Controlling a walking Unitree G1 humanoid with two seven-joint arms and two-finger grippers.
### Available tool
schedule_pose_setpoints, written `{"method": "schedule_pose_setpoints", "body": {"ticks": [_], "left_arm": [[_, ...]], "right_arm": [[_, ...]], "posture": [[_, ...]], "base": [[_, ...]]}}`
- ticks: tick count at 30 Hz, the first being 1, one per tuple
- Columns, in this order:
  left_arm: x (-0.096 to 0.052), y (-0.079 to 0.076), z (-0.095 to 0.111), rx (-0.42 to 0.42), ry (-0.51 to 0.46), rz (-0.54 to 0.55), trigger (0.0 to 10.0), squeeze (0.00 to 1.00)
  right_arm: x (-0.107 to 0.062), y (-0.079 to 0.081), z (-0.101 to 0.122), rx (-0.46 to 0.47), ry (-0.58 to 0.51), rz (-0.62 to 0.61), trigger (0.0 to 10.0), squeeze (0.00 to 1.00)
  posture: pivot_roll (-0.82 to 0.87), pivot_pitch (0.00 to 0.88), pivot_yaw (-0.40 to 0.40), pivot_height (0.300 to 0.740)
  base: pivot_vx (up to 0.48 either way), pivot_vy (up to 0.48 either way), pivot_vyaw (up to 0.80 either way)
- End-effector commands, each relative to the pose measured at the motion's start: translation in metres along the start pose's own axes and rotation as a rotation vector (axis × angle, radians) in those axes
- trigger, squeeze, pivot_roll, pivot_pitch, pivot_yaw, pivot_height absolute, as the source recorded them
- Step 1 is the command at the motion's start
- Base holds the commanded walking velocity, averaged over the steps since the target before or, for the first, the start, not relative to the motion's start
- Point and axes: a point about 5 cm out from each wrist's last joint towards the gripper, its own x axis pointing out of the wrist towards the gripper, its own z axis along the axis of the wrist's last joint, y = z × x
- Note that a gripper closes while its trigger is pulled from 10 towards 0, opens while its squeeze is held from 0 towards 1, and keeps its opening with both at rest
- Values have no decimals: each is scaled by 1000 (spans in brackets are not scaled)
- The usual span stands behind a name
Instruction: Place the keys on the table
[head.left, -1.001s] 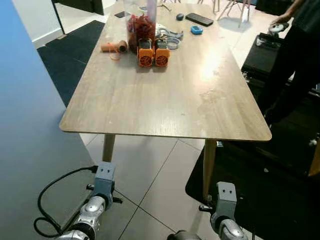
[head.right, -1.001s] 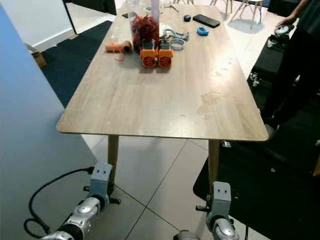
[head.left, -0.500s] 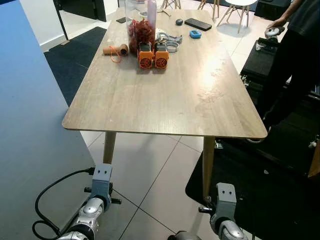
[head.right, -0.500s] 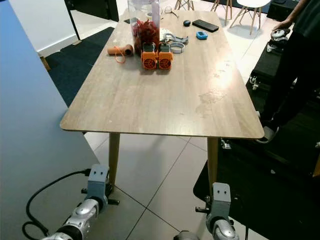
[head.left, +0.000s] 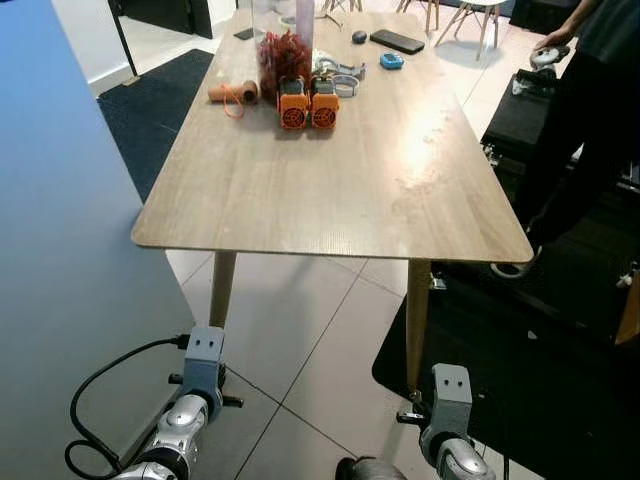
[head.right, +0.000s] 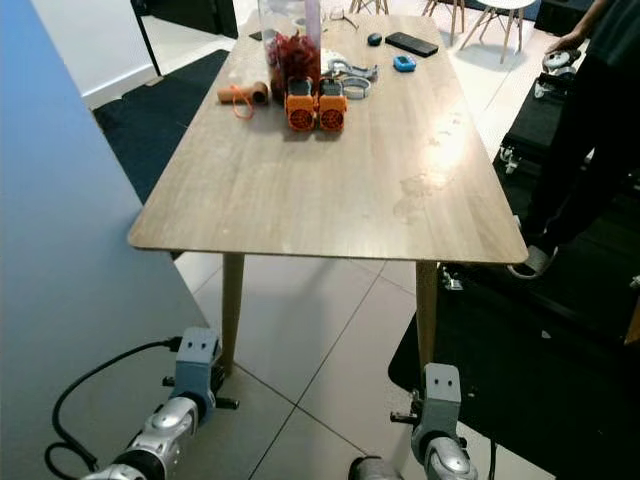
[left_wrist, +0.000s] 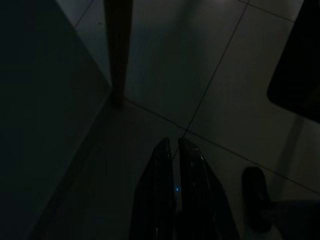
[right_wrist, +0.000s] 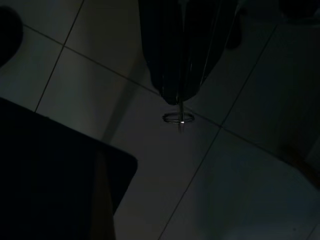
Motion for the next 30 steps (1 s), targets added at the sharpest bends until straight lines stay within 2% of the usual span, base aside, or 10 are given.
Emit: {"method": "schedule_pose_setpoints", "body": {"ticks": [1, 15, 19, 22, 25, 30], "left_arm": [[-2, 8, -3, -2, 15, 19, 10000, 0], [1, 3, 6, 16, -15, -9, 10000, 0], [2, -1, 10, 66, -40, -48, 10000, 0], [2, -5, 12, 77, -52, -73, 10000, 0], [3, -11, 16, 52, -89, -111, 10000, 0], [3, -12, 19, 63, -103, -116, 10000, 0]], "right_arm": [[-2, 0, -6, 4, 26, 2, 10000, 0], [-2, 1, -6, 11, 22, -2, 10000, 0], [-2, 2, -7, 13, 24, -2, 10000, 0], [-2, 2, -7, 14, 25, -2, 10000, 0], [-2, 3, -8, 15, 26, -2, 10000, 0], [-2, 3, -7, 15, 26, 0, 10000, 0]], "posture": [[50, 56, -2, 740], [53, 58, 6, 740], [54, 63, 7, 740], [54, 65, 8, 740], [55, 64, 8, 740], [56, 63, 8, 740]], "base": [[-360, 0, 0], [-363, 0, 0], [-343, 0, 0], [0, 0, 0], [0, 0, 0], [0, 0, 0]]}}
